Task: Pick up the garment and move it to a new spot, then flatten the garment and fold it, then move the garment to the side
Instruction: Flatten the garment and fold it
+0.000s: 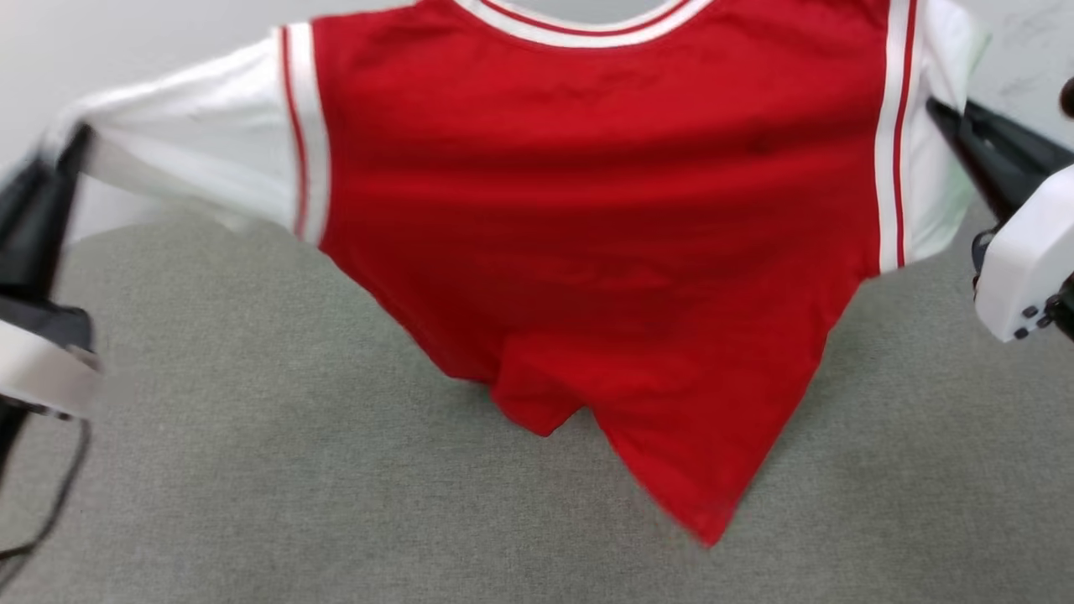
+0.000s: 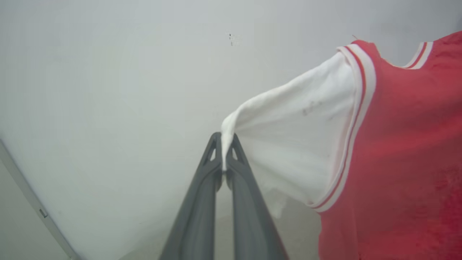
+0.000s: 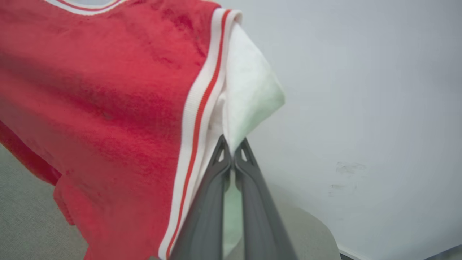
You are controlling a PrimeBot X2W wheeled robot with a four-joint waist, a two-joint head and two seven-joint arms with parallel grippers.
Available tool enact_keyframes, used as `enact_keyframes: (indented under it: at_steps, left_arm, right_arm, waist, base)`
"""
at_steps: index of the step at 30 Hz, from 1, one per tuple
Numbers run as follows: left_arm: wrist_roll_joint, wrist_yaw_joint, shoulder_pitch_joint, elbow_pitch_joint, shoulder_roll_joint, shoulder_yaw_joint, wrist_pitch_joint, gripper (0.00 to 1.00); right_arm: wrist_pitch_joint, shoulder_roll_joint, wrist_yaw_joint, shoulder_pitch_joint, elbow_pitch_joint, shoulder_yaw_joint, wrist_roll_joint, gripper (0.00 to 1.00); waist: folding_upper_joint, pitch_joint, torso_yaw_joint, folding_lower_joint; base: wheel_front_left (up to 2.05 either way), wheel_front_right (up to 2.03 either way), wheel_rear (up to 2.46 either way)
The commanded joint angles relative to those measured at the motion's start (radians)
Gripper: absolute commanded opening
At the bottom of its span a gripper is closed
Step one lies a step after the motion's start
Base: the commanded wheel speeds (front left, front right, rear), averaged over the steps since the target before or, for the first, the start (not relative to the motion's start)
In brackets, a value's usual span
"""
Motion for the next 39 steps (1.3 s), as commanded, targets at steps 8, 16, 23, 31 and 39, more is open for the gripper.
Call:
enact_keyframes:
  at_steps: [8, 16, 23, 31, 39]
  left_arm:
    - [0.005, 0.053, -0.017, -0.113, 0.044, 0.116, -0.048, 0.00]
    - [-0.019, 0.048, -0.126, -0.114, 0.065, 0.166, -0.046, 0.00]
    - [-0.031, -0.017, -0.327, -0.031, 0.079, 0.139, -0.039, 0.00]
    - [-0.007, -0.102, -0.642, 0.129, 0.045, 0.062, -0.030, 0.00]
    - [0.081, -0.185, -1.046, 0.390, -0.031, -0.041, -0.039, 0.00]
  right_arm:
    - [-0.021, 0.039, -0.001, -0.095, -0.054, -0.044, 0.000, 0.00]
    - [-0.039, 0.048, -0.001, -0.215, -0.033, -0.054, -0.013, 0.00]
    - [-0.108, 0.037, -0.001, -0.398, 0.062, -0.023, -0.053, 0.00]
    - [-0.182, 0.067, -0.001, -0.636, 0.219, 0.008, -0.106, 0.00]
    - [-0.291, 0.152, -0.001, -0.917, 0.456, -0.030, -0.198, 0.00]
  waist:
    - [0.0000, 0.014, -0.020, 0.0002]
    - [0.0000, 0.091, -0.027, 0.0002]
    - [0.0000, 0.232, -0.031, 0.0002]
    - [0.0000, 0.408, -0.031, 0.0002]
    - [0.0000, 0.591, -0.033, 0.0002]
  base:
    - [0.00, 0.00, 0.00]
    - [0.00, 0.00, 0.00]
    - [0.00, 0.00, 0.00]
    - [0.00, 0.00, 0.00]
    - [0.00, 0.00, 0.00]
